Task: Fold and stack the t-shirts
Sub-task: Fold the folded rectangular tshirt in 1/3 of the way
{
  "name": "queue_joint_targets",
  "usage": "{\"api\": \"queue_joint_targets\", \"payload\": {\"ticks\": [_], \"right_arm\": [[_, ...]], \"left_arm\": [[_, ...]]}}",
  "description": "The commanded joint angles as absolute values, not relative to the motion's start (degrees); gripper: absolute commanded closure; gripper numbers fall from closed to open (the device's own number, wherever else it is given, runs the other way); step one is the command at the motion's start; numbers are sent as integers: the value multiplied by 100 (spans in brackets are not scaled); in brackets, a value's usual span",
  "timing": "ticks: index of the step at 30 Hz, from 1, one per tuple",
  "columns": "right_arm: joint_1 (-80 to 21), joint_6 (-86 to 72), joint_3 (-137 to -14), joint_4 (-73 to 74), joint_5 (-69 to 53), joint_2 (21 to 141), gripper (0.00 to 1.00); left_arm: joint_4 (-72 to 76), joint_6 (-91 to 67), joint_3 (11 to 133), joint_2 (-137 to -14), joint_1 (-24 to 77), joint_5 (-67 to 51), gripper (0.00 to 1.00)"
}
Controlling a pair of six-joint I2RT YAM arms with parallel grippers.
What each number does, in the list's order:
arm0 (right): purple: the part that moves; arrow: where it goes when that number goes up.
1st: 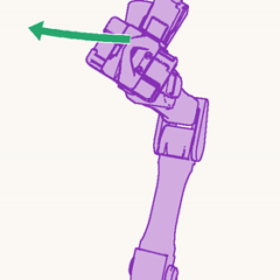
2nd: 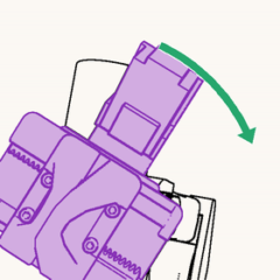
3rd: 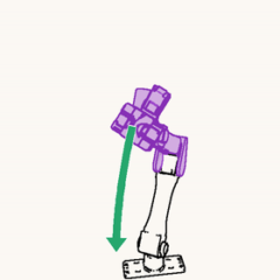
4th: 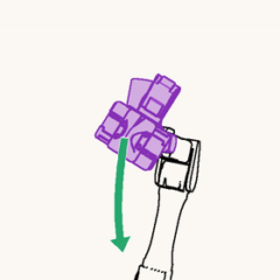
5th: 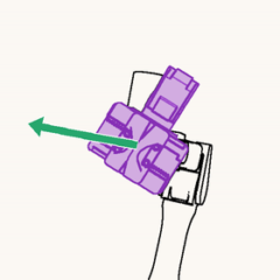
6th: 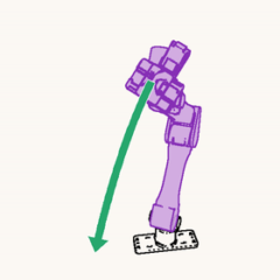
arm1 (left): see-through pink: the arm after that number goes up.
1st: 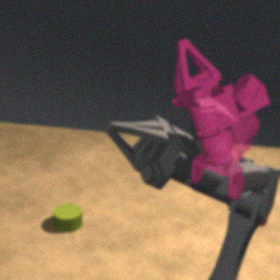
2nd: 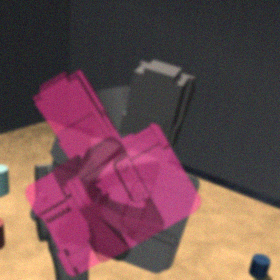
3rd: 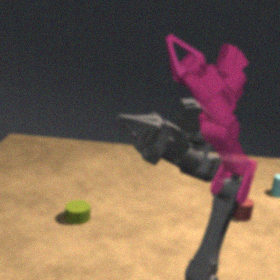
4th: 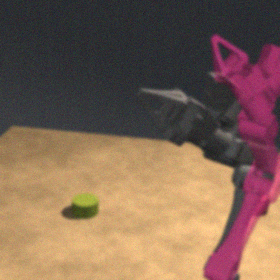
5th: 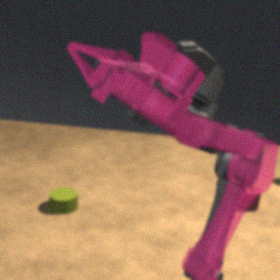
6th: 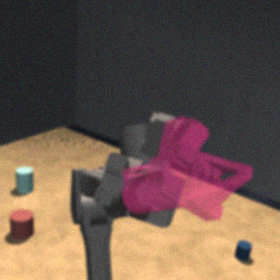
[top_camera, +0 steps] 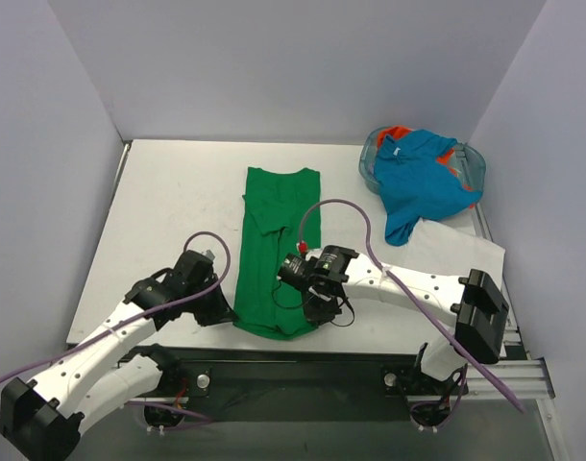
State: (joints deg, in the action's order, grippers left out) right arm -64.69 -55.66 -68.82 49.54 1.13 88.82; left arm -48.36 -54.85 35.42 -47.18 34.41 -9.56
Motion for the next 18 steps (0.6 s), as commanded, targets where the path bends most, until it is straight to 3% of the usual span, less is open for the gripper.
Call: {"api": "queue_joint_targets", "payload": {"ticks": [1, 18], "right_arm": [[-6293, -5441, -7128, 5475, 580, 9052, 100], [-5221, -4395, -8024, 5484, 615, 9826, 100]], "left_arm": [[-4351, -5265, 3946, -4965, 3428, -844, 100], [-3147, -4544, 4614, -6661, 2514, -1397, 100]]}}
